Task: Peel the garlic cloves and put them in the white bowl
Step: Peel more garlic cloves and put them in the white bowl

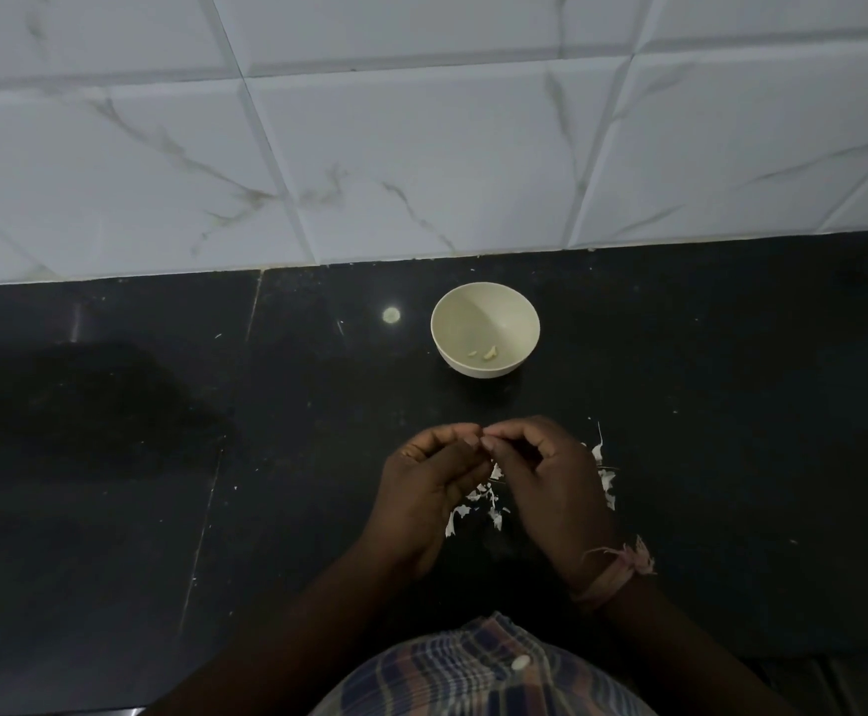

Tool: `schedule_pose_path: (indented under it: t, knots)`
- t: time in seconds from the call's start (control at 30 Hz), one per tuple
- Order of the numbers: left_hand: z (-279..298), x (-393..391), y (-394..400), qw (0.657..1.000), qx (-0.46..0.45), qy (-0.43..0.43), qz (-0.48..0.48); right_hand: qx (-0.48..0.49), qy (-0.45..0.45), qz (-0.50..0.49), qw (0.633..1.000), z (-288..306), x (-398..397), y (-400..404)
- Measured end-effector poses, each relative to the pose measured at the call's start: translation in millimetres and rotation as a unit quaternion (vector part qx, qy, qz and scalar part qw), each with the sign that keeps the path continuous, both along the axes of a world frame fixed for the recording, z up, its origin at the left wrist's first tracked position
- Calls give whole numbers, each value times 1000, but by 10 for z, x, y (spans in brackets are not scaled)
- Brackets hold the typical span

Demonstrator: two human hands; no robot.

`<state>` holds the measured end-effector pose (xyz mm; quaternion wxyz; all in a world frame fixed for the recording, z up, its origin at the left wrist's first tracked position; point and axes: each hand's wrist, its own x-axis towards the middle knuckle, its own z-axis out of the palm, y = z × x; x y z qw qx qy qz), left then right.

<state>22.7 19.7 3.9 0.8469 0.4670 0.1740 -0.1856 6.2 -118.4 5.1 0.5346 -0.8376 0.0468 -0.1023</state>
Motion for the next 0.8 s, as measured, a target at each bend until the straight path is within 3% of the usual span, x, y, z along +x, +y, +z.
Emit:
schedule_pose_path:
  t: [0.23, 0.47, 0.6, 0.8]
  knots:
    - [42, 193, 21, 994, -46, 98, -3, 40, 65, 14, 997, -21, 125, -20]
    - [121, 478, -35, 997, -20, 74, -10, 109, 108, -21, 988, 78, 480, -43]
    - [85, 729, -98, 995, 39, 81, 31, 4, 79, -80, 994, 43, 940, -132]
    - [126, 969, -264, 987, 107, 85, 87, -119, 106, -29, 987, 14, 1408, -202]
